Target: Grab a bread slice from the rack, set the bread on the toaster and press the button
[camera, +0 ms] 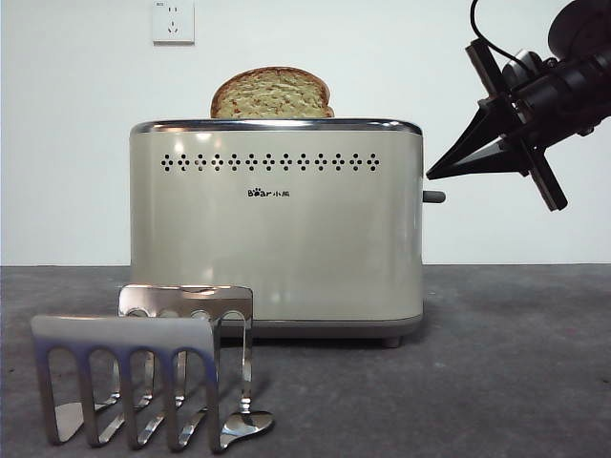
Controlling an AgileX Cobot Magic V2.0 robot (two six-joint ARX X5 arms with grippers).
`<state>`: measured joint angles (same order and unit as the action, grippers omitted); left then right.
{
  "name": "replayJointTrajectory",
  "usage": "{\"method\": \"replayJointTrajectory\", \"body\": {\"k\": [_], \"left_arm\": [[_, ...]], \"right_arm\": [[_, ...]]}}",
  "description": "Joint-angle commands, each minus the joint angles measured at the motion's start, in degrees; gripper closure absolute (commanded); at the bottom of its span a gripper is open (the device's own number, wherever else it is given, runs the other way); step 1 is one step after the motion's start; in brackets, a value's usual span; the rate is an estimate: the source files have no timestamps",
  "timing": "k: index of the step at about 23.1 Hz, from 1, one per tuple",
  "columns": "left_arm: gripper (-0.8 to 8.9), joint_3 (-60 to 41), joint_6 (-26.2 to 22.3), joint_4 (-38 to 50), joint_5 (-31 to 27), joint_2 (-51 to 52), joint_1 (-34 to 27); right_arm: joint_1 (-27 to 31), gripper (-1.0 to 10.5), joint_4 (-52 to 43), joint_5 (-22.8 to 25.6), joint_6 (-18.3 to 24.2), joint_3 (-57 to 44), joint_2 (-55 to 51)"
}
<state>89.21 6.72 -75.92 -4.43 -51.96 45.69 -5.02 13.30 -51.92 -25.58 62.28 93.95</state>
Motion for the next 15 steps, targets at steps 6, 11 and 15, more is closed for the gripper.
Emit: {"method": "replayJointTrajectory", "body": {"k": [6,11,15], "left_arm": [[8.22,-0.35,0.59,0.28,-1.62,0.35,0.09],[8.22,-0.35,0.59,0.28,-1.57,0.39,0.11],[8.22,-0.35,0.57,0.28,-1.57,0.39,0.11]], "right_arm": [[-0.07,9.5,0.74,0.85,0.37,0.37,2.32],[-0.07,9.5,1.38,2.71,0.46,0.37,5.2],[-0.07,9.5,3.67,4.63,2.6,0.37,8.44]]}}
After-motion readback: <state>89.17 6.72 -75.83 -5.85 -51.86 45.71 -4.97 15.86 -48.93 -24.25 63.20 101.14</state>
